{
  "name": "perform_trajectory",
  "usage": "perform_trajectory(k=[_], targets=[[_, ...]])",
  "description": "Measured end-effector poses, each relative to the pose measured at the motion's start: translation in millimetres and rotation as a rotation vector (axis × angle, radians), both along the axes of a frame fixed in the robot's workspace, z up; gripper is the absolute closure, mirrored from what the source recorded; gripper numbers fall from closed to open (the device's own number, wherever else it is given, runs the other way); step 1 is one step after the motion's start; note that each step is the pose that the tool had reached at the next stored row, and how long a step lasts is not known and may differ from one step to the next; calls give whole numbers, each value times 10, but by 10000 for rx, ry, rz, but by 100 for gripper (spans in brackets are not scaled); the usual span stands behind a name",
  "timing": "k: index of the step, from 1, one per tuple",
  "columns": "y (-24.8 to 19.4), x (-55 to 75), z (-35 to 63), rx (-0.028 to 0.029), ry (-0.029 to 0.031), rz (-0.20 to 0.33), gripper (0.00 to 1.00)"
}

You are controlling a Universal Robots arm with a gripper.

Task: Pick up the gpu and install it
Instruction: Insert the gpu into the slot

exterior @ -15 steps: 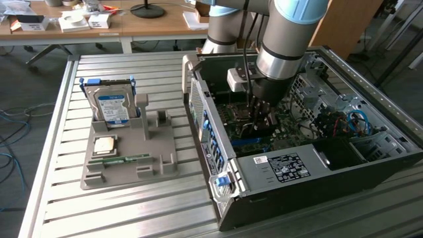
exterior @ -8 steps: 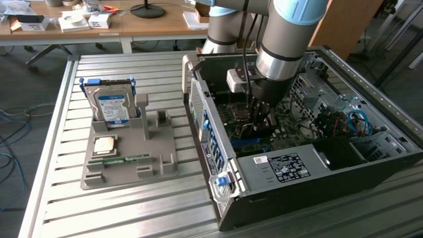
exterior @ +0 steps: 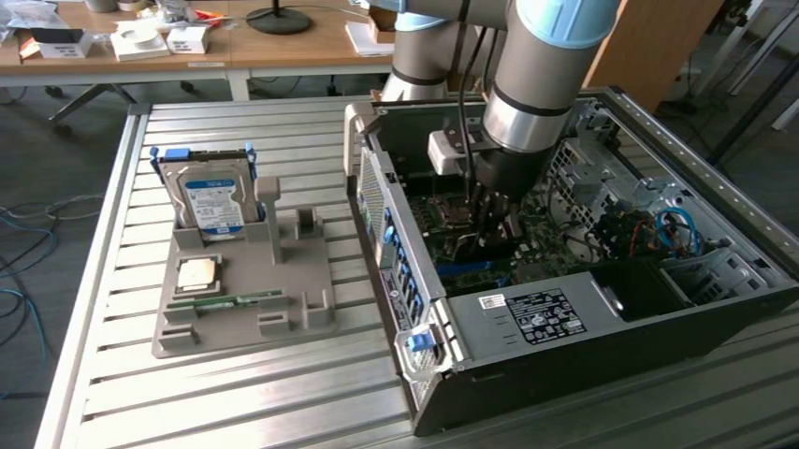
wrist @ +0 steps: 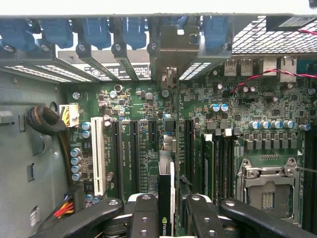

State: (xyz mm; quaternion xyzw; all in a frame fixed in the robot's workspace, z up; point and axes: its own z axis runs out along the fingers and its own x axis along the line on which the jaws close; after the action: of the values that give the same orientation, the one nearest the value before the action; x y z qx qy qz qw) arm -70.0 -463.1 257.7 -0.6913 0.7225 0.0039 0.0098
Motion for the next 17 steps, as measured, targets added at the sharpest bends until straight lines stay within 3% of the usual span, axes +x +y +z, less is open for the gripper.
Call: perform_trajectory(k=[17], targets=[[0,-4,-31,0,0,-1,74]])
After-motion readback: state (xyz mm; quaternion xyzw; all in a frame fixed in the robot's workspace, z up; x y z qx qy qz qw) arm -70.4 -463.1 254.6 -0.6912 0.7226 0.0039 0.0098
